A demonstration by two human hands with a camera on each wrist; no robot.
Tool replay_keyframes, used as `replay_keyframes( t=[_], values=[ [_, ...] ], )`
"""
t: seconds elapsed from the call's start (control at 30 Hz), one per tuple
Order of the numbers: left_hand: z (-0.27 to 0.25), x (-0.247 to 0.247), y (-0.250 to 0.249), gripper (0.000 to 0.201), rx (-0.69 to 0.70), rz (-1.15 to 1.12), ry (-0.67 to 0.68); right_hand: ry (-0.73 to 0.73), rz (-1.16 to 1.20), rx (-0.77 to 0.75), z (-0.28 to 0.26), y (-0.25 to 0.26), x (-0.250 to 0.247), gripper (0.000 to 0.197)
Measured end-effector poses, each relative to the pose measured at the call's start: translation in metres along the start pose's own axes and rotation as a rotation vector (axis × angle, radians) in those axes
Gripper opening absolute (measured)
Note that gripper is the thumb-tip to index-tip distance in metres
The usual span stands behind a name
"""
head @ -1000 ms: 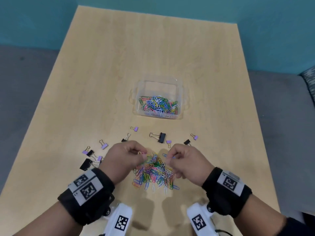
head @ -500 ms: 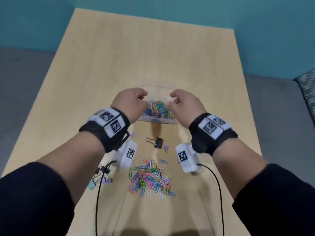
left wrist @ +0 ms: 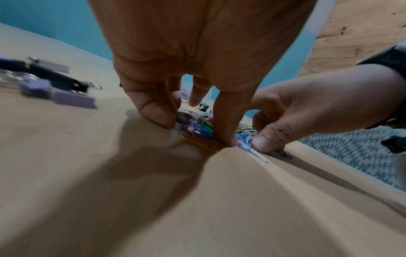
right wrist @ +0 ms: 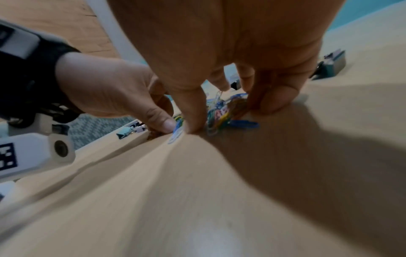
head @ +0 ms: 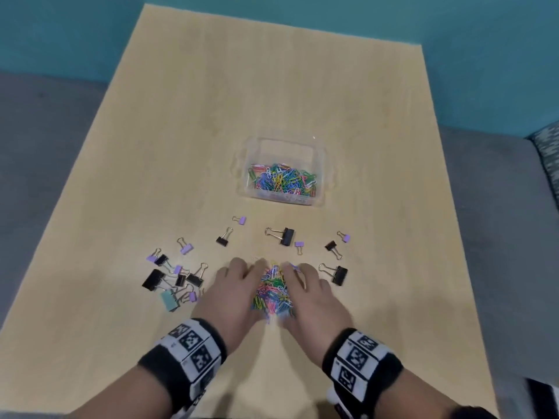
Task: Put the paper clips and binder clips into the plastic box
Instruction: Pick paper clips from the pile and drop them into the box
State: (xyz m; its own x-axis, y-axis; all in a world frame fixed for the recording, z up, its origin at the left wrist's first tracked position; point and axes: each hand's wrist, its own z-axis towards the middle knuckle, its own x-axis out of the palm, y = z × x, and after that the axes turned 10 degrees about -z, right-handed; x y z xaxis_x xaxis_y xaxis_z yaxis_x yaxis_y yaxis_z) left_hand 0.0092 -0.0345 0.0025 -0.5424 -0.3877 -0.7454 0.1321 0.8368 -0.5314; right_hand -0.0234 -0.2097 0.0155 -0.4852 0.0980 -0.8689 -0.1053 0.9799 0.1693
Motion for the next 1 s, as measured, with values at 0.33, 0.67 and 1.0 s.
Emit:
replay_keyframes(
  t=[0.33,0.67,1.0],
  values=[
    [0.024,0.004,-0.004,0.011,0.046,0.029,-0.067,-0.077,-0.024,-0.033,0.025,-0.001,-0.005,0.029],
    [0.010,-0.001,0.003,0.021,0.021,-0.046,-0.069,-0.044,-0.019,-0.037,0.019,-0.016,-0.003,0.003],
    [-0.004,-0.028,-0.004,0.014,-0.012,-0.325,-0.056,0.007,0.435,-0.037,0.005,-0.025,-0.024,0.013]
  ],
)
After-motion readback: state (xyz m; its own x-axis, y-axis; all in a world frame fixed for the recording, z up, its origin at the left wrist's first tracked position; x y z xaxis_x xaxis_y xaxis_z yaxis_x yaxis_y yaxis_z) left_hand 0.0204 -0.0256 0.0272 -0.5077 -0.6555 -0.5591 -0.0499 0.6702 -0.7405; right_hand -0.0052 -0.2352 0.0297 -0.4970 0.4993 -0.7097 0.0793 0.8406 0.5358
